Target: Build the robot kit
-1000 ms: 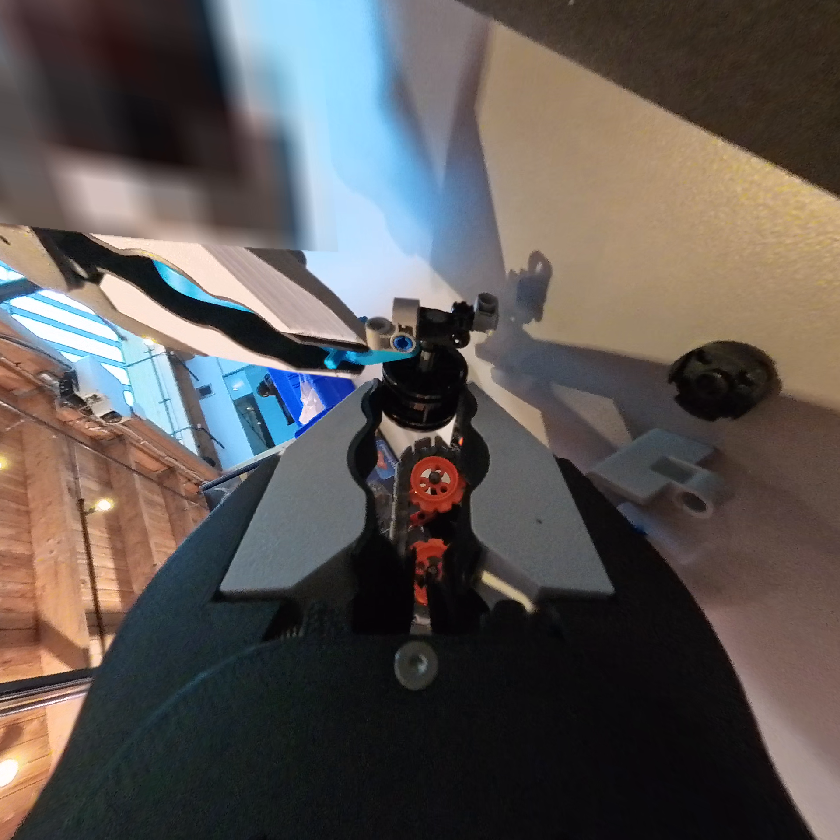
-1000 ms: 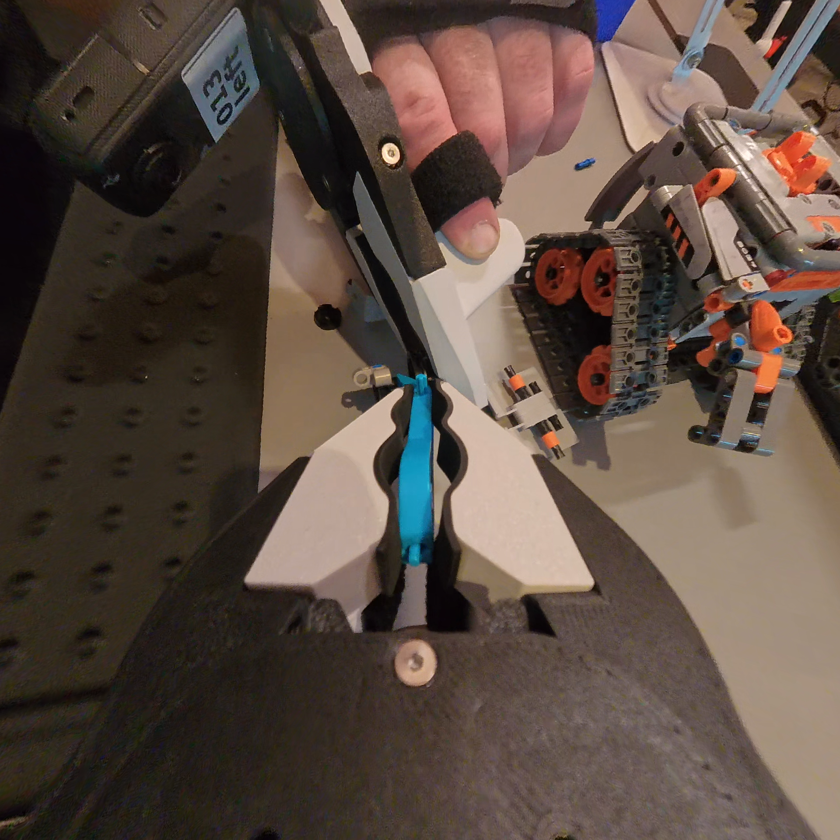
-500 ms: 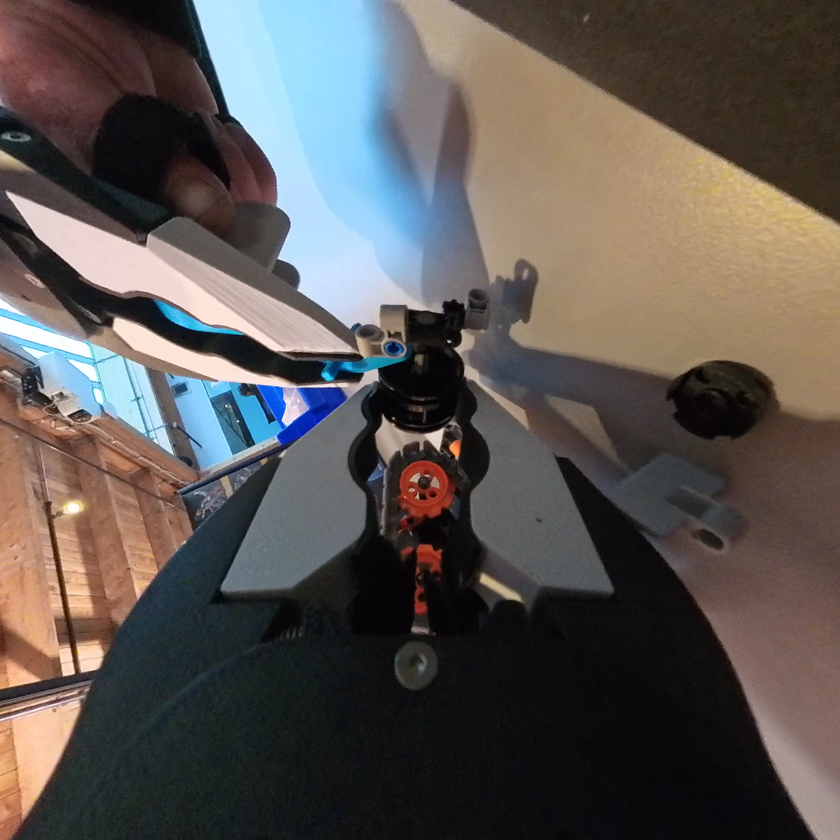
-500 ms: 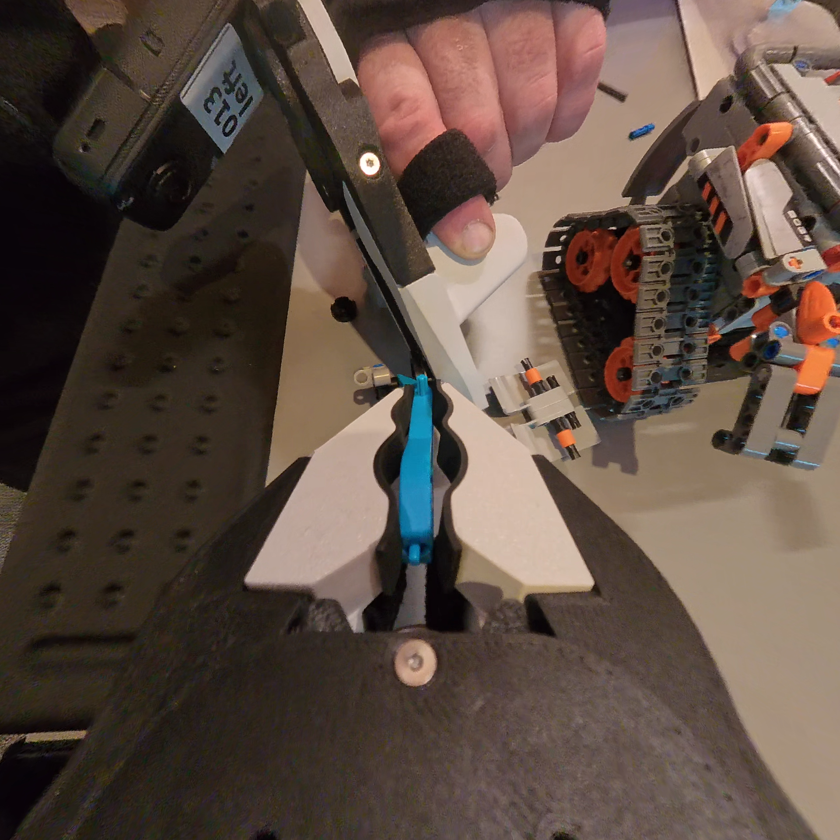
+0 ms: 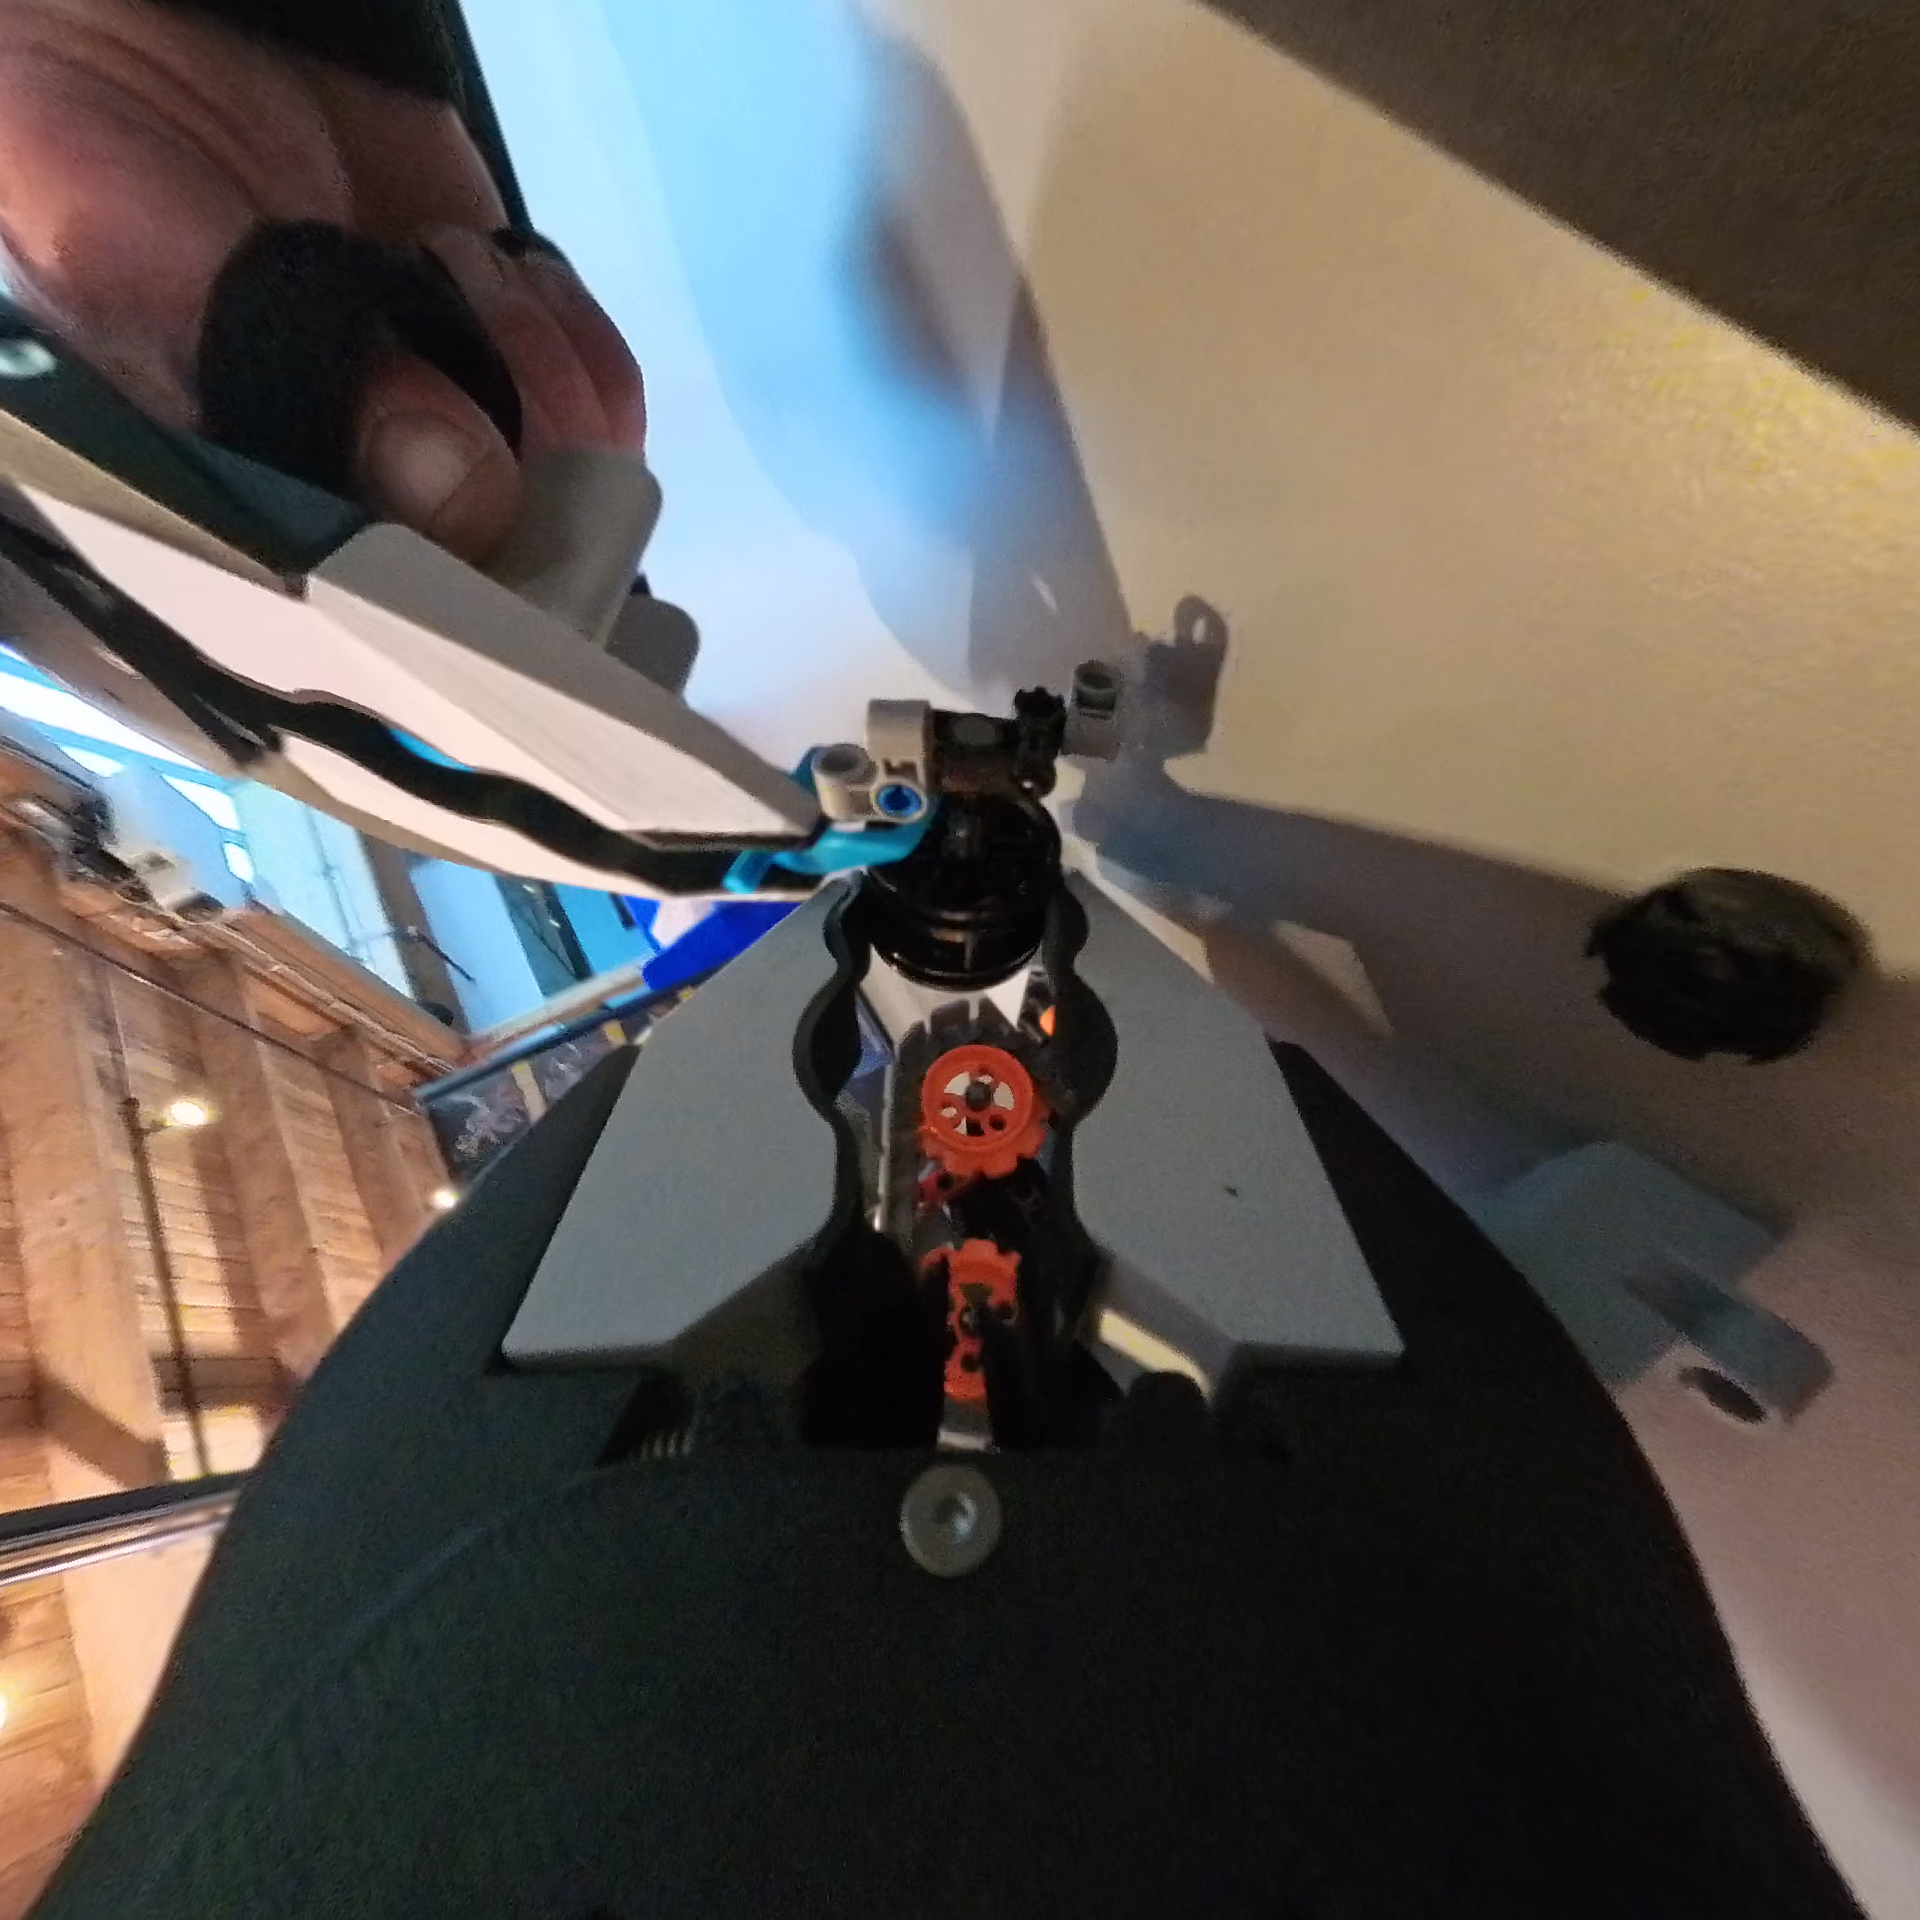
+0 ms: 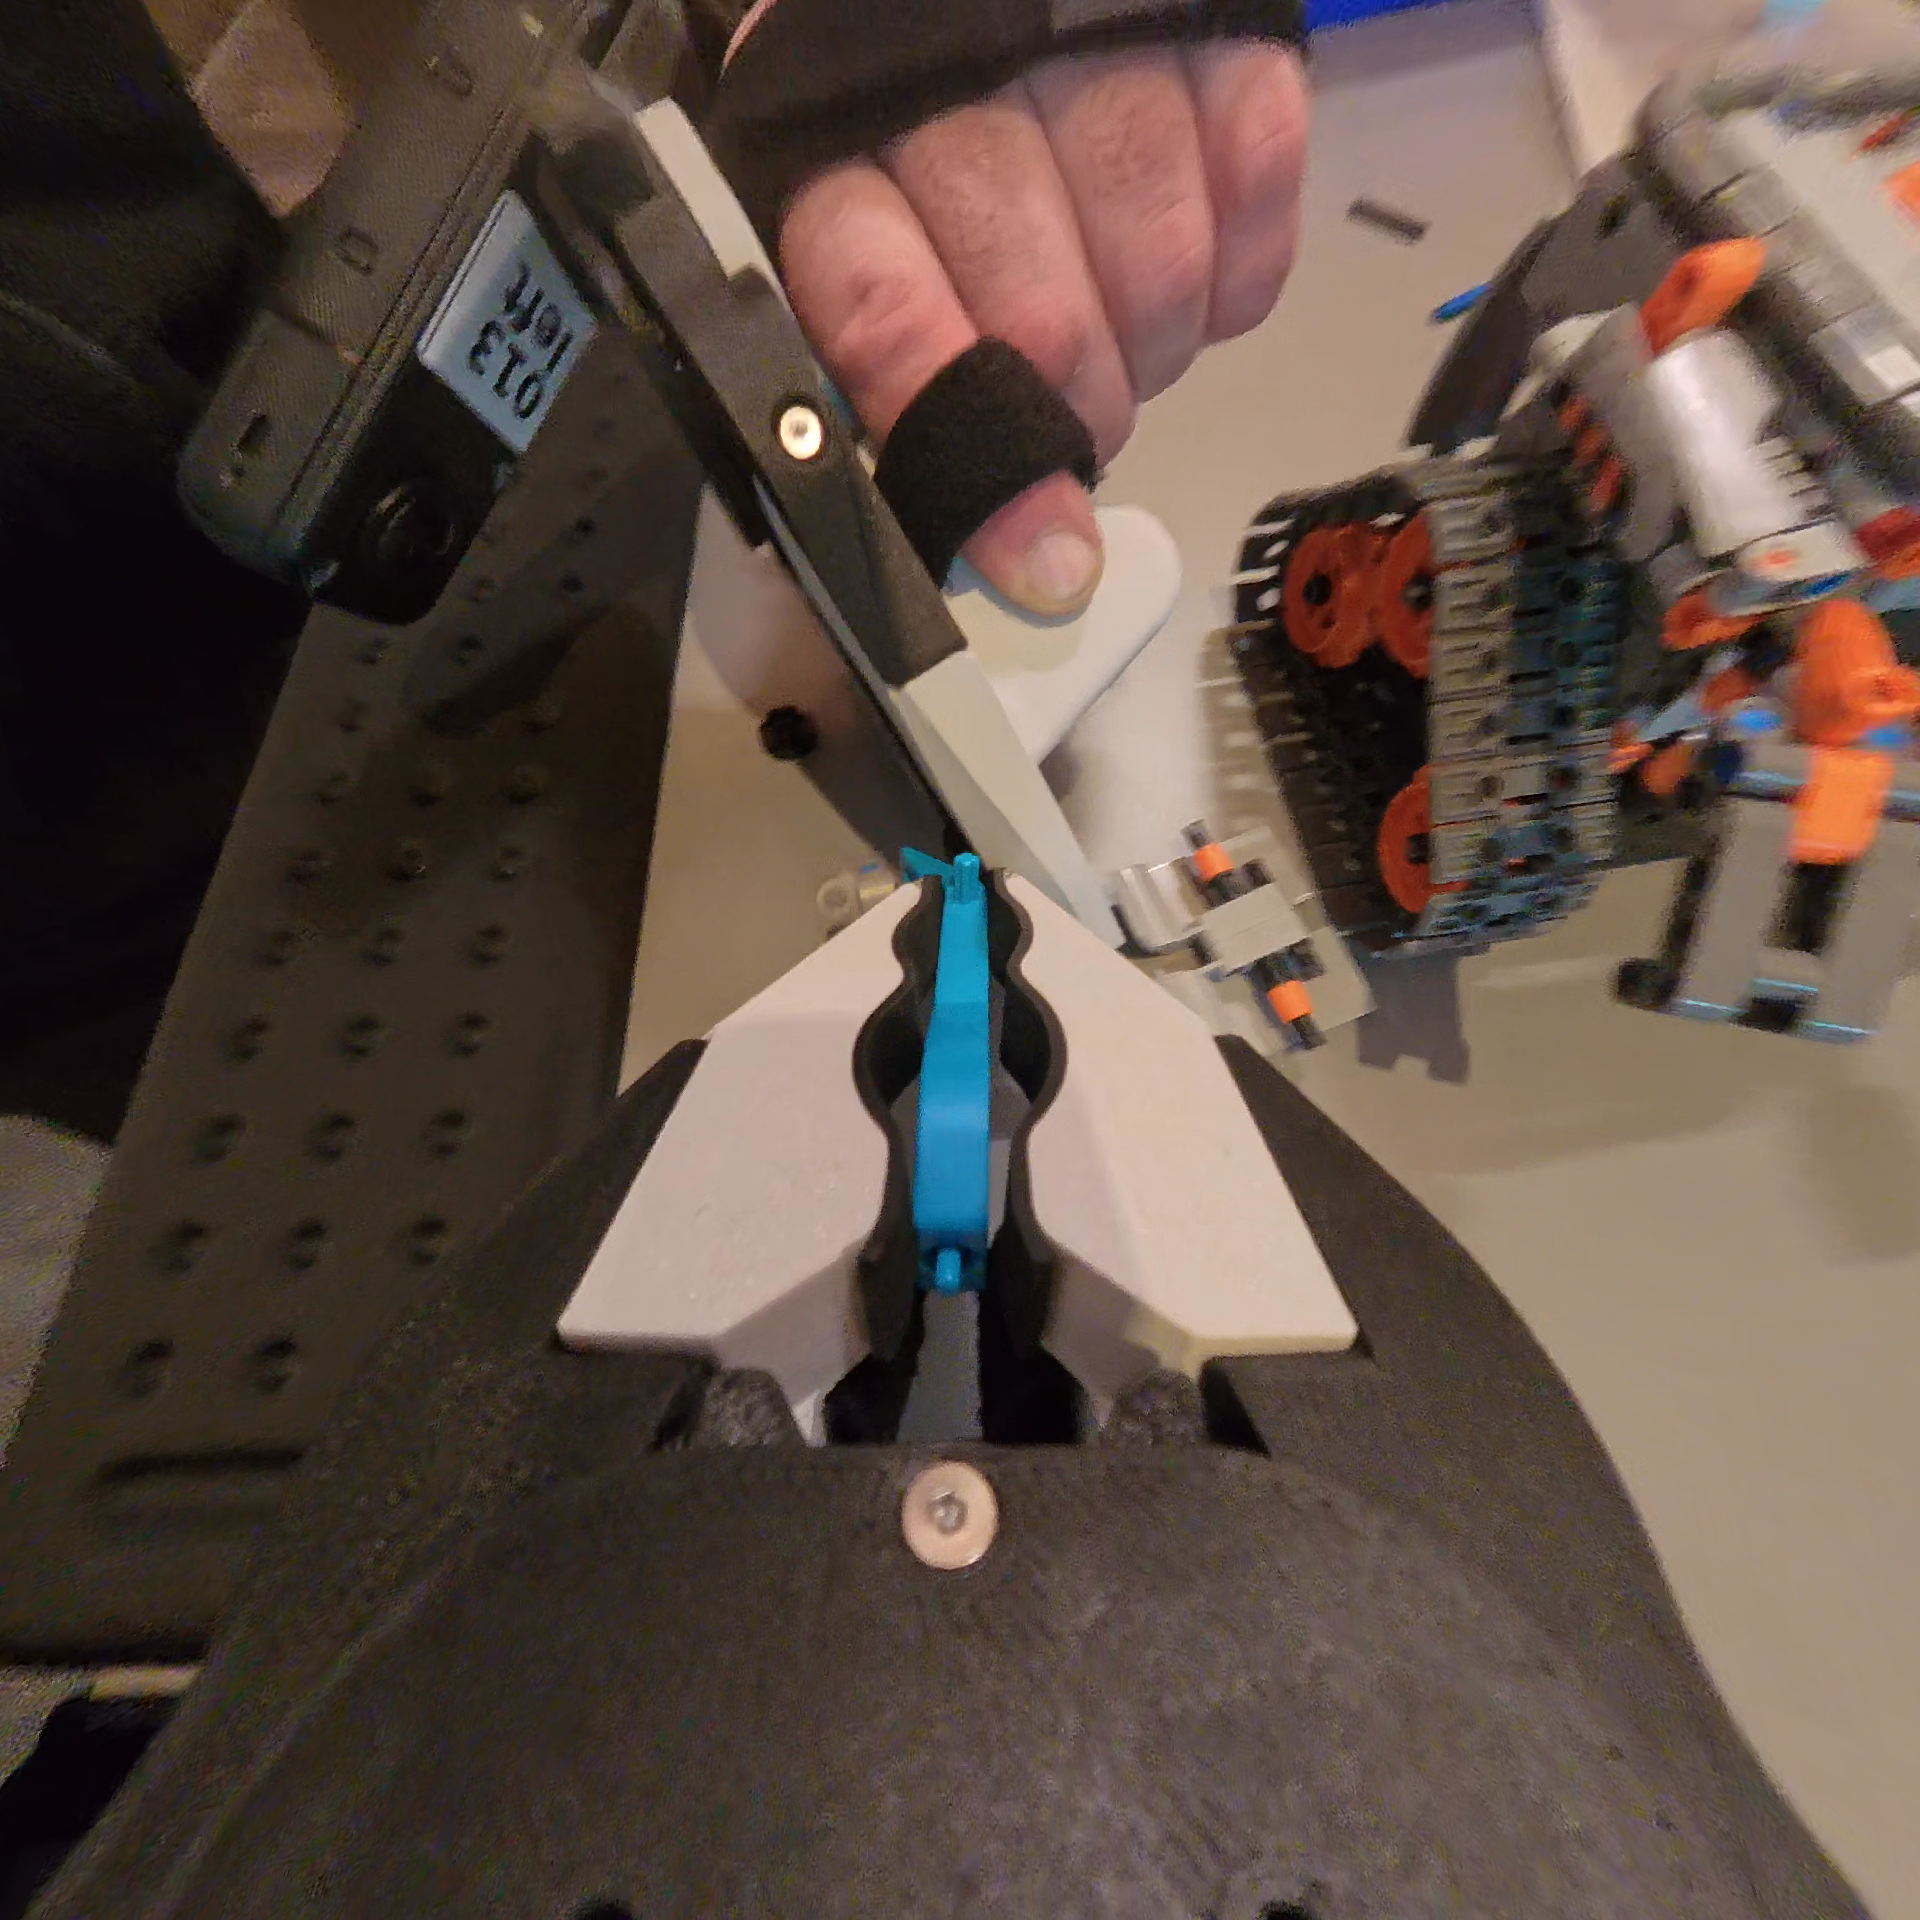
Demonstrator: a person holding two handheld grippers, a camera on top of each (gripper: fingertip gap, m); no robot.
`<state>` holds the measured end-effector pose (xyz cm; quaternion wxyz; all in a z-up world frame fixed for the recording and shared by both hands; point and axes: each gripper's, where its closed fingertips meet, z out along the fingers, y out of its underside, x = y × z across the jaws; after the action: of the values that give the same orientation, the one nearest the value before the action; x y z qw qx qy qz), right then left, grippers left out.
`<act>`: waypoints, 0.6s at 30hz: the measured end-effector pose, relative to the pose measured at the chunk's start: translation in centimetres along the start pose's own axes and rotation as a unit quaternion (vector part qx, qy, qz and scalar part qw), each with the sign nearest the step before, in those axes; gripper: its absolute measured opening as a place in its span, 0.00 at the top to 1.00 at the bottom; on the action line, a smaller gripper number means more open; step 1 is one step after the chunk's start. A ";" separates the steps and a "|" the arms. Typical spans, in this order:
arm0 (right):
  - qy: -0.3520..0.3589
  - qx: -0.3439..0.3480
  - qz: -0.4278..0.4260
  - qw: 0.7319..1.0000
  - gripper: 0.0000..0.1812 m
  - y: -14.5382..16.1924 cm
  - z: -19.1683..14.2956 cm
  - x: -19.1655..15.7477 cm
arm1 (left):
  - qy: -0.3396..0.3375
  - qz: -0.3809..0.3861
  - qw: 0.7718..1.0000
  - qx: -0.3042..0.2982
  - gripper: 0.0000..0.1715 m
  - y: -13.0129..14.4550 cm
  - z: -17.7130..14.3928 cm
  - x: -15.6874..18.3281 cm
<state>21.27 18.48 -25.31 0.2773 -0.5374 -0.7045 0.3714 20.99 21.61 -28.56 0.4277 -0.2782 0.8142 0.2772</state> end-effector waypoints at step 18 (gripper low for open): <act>0.166 -0.039 -0.060 0.984 0.97 0.6 0.6 0.2 | 0.314 -0.245 0.916 0.052 0.82 0.2 -1.8 2.6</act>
<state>21.05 18.66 -26.14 0.3911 -0.5591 -0.6932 0.2321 18.56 19.94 -29.86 0.2184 -0.5190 0.8261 0.0191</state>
